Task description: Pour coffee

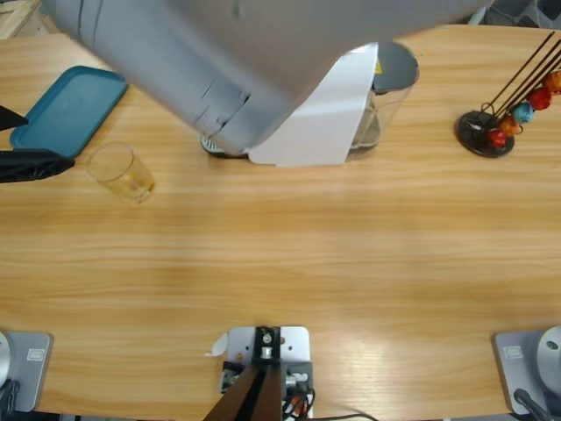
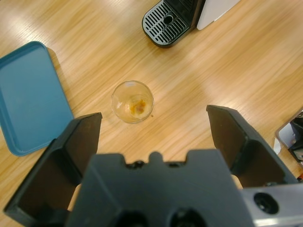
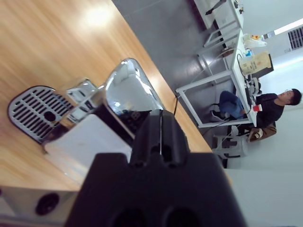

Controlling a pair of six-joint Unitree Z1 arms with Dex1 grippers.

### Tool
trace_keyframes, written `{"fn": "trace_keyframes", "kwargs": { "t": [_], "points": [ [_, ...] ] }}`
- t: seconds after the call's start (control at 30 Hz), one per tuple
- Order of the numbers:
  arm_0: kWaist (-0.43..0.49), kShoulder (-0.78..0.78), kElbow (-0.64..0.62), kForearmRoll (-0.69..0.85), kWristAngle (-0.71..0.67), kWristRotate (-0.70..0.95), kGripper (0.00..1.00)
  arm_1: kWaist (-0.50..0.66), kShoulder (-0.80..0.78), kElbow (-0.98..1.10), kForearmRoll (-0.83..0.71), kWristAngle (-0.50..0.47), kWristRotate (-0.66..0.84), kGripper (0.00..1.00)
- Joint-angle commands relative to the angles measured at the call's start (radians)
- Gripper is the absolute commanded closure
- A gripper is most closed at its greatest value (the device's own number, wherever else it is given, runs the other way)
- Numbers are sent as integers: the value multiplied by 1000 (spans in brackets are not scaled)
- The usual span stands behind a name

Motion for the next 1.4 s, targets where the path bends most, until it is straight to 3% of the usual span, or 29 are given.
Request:
{"fn": "trace_keyframes", "kwargs": {
  "t": [0.03, 0.43, 0.7, 0.73, 0.8, 0.83, 1.0, 1.07, 1.13, 1.4],
  "points": [
    [-7, -20, 18, 2, -17, -14, 46, 19, 121, 36, 30, 43, 40, 1000],
    [-7, -21, 19, 4, -17, -16, 49, 19, 135, 38, 43, 70, 79, 1000],
    [-7, -23, 19, 16, -17, -16, 50, 19, 2, 7, 78, -24, 83, 1000],
    [-7, -21, 19, 16, -17, -16, 50, 19, -21, -14, 115, -24, 84, 962],
    [-7, -18, 19, 18, -17, -16, 50, 13, -83, -45, 182, -27, 89, 609],
    [-7, -16, 19, 19, -18, -16, 50, 6, -124, -55, 218, -33, 95, 506],
    [-7, -5, 19, 19, -36, -16, 46, -37, -288, -74, 387, -49, 190, 324],
    [-7, -2, 18, 21, -44, -16, 46, -57, -333, -66, 450, -42, 237, 303],
    [-6, 2, 16, 28, -52, -17, 46, -76, -373, -59, 501, -1, 276, 301],
    [-4, -28, -38, 137, -145, -56, 45, -178, -565, 199, 525, 416, 381, 290]
  ]
}}
